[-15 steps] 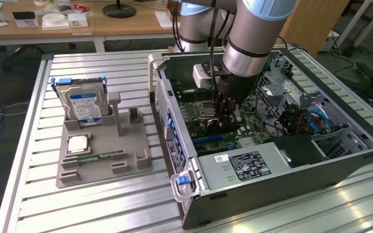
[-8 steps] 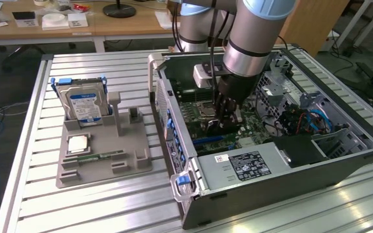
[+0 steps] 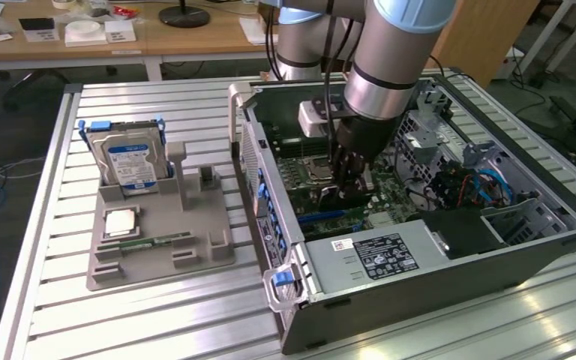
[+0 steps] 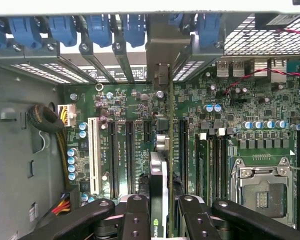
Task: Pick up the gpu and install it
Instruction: 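Insert the gpu into the slot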
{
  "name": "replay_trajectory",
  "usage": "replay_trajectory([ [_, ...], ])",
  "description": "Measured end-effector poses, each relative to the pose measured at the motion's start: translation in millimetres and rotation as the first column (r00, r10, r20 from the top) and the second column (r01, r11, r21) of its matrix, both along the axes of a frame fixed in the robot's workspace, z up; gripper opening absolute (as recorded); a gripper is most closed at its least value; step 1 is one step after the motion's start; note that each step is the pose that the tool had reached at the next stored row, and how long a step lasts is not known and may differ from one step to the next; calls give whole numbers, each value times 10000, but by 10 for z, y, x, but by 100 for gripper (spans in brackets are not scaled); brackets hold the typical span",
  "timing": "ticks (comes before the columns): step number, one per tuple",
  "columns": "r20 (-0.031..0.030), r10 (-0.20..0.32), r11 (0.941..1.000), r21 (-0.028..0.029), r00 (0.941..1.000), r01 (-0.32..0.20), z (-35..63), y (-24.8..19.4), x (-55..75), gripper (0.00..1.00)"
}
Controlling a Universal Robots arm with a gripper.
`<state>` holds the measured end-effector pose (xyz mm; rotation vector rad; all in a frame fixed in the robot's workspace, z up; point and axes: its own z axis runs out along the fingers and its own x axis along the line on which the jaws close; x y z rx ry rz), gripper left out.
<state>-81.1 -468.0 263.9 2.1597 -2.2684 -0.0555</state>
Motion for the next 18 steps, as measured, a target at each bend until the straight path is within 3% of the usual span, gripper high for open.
replay_trajectory([
  [3, 1, 1, 10000, 90, 10000, -1, -10, 2, 1, 27],
  [18, 1, -2, 9999, 102, 10000, 2, -51, 8, -5, 27],
])
